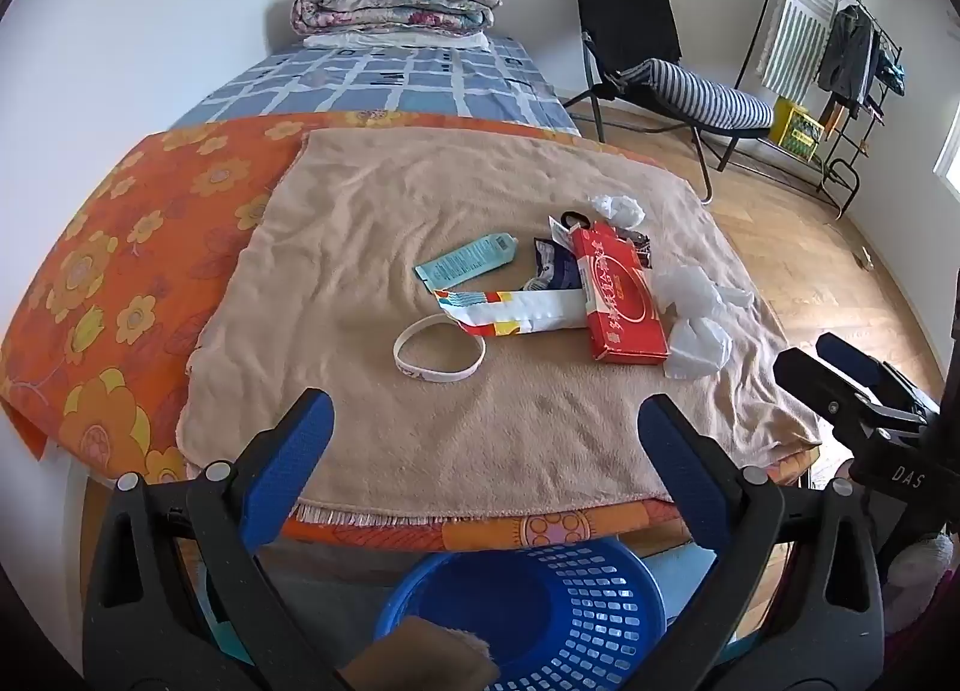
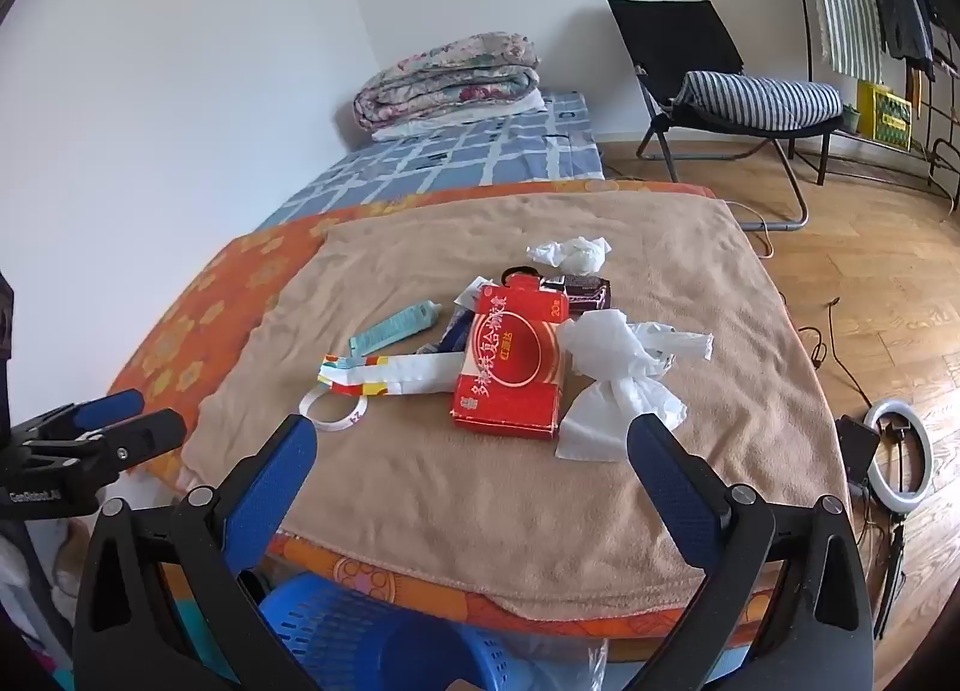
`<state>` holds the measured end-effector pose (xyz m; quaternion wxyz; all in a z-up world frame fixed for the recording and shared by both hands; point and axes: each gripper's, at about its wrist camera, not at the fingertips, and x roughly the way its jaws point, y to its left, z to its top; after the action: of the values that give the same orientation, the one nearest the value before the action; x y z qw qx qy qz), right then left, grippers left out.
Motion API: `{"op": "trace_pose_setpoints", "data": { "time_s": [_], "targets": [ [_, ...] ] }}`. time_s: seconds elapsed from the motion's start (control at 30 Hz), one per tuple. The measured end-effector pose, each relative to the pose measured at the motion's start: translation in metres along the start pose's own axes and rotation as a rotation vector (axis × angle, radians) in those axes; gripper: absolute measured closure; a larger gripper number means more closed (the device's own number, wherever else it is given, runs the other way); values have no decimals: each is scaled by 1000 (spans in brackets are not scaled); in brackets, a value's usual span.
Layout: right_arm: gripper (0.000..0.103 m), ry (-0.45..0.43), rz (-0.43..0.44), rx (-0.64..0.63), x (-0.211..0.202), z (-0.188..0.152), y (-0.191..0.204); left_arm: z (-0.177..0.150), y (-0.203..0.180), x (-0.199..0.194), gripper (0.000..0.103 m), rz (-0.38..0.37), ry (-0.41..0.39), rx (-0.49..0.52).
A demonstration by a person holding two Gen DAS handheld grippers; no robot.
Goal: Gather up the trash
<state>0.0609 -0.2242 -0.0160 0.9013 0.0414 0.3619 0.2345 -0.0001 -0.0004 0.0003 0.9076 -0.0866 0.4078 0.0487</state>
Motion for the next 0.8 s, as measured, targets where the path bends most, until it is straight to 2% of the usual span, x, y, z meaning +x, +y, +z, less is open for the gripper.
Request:
{"op": "trace_pose_setpoints", "data": {
  "time_s": [0.8],
  "targets": [
    [0,25,-37,-3,5,-3,-2,1,0,2,0,-2,3,-4]
  ]
}}
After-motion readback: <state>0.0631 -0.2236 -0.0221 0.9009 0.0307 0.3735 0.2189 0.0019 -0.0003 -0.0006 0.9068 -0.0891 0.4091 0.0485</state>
